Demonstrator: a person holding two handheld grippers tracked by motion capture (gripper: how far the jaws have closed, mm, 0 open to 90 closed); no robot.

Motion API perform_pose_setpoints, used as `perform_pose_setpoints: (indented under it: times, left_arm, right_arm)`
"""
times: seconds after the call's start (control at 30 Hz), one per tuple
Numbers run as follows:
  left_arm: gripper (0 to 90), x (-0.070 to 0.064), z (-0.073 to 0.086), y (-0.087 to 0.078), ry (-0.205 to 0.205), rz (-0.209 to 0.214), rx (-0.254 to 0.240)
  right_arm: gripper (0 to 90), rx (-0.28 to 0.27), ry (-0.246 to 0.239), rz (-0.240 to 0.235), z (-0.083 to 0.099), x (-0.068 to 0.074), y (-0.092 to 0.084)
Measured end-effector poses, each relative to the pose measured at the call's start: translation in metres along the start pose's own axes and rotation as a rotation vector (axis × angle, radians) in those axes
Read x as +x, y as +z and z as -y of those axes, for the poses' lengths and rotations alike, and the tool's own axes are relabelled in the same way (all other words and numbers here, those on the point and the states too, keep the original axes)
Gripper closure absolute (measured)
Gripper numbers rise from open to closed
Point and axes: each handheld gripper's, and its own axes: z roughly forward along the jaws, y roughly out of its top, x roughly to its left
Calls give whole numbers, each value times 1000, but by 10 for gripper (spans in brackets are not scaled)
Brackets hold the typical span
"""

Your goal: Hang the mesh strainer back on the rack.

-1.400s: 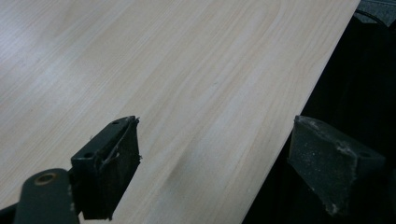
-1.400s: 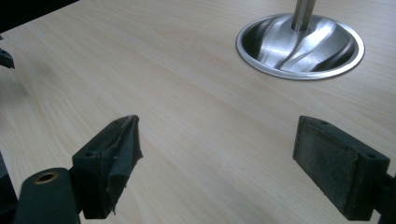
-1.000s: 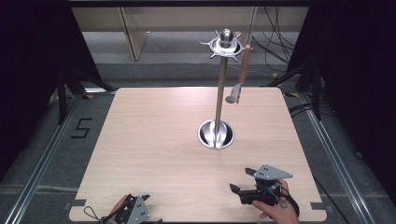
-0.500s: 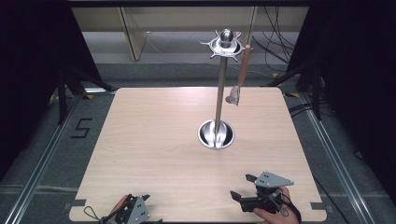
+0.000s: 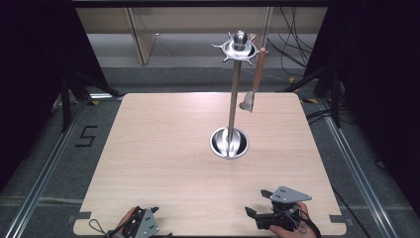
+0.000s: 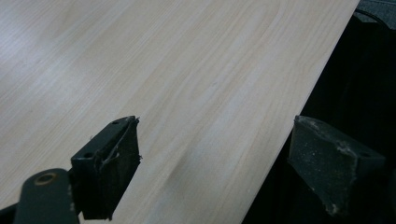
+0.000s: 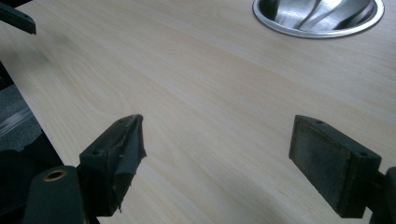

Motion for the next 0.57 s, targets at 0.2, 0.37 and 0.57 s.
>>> perform_pose_setpoints:
  times: [0.2, 0.37, 0.57]
  left_arm:
    - [155, 0, 0, 0, -1, -2, -1]
    - [155, 0, 0, 1, 0, -2, -1]
    - [155, 0, 0, 0, -3, -1, 2]
  right_arm:
    - [187, 1, 25, -9, 2, 4, -2]
    - [186, 11, 16, -3, 2, 4, -2]
    - [185, 13, 16, -5, 2, 4, -2]
